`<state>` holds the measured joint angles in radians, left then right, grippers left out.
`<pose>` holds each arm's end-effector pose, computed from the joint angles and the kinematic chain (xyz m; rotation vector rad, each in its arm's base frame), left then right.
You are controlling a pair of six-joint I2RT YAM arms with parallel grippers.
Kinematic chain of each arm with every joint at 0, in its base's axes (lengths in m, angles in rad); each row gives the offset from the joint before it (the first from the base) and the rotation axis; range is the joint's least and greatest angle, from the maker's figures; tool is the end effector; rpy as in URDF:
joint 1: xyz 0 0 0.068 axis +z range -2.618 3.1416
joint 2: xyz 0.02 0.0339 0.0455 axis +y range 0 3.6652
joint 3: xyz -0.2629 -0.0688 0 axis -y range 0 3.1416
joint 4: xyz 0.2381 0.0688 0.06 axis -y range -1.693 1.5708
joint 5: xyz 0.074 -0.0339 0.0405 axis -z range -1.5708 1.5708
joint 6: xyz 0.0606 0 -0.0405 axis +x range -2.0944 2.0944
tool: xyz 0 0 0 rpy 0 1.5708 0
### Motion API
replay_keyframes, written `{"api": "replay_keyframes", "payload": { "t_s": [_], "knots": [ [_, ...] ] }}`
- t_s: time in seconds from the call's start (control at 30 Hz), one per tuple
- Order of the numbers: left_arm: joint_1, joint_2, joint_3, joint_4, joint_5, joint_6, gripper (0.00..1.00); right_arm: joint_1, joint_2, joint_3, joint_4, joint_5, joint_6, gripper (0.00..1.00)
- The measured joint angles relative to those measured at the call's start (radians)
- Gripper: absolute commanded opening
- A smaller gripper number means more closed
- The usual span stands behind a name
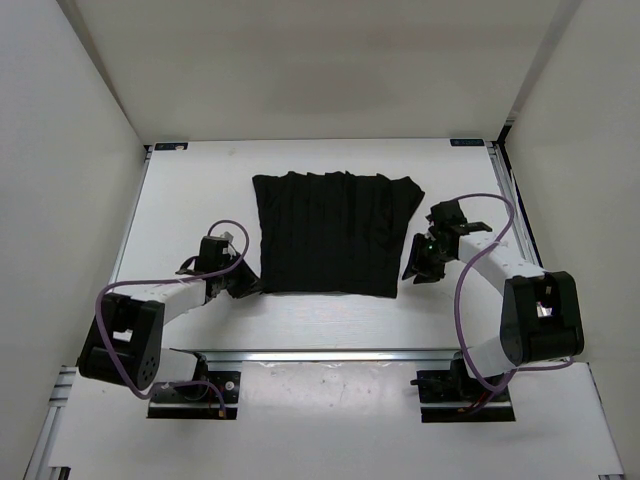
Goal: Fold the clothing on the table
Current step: Fold the skirt
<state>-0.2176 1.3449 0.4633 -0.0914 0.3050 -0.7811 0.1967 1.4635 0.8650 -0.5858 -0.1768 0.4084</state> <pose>0.2236 -0.0681 0.1152 -0.6187 2.5906 -0.7515 0.2654 0.0638 0.1665 0.2473 2.7873 0.3998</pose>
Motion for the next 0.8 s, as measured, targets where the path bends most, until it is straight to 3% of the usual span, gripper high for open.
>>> {"api": "replay_keyframes", "payload": {
  "t_s": [0.57,0.63,0.67,0.73,0.8],
  "knots": [
    [-0.004,0.026,-0.010,0.047,0.040,-0.019,0.00,-0.044,0.101,-0.086,0.199,-0.126,0.097,0.42],
    [-0.004,0.027,-0.010,0.046,0.043,-0.018,0.00,-0.039,0.128,-0.077,0.232,-0.161,0.114,0.30],
    [-0.004,0.027,-0.010,0.046,0.043,-0.017,0.00,-0.035,0.143,-0.075,0.251,-0.174,0.121,0.17],
    [-0.004,0.028,-0.008,0.044,0.045,-0.013,0.00,-0.023,0.172,-0.074,0.280,-0.207,0.140,0.02],
    [-0.004,0.031,-0.008,0.047,0.049,-0.013,0.00,-0.012,0.191,-0.075,0.298,-0.240,0.160,0.01]
  ]
}}
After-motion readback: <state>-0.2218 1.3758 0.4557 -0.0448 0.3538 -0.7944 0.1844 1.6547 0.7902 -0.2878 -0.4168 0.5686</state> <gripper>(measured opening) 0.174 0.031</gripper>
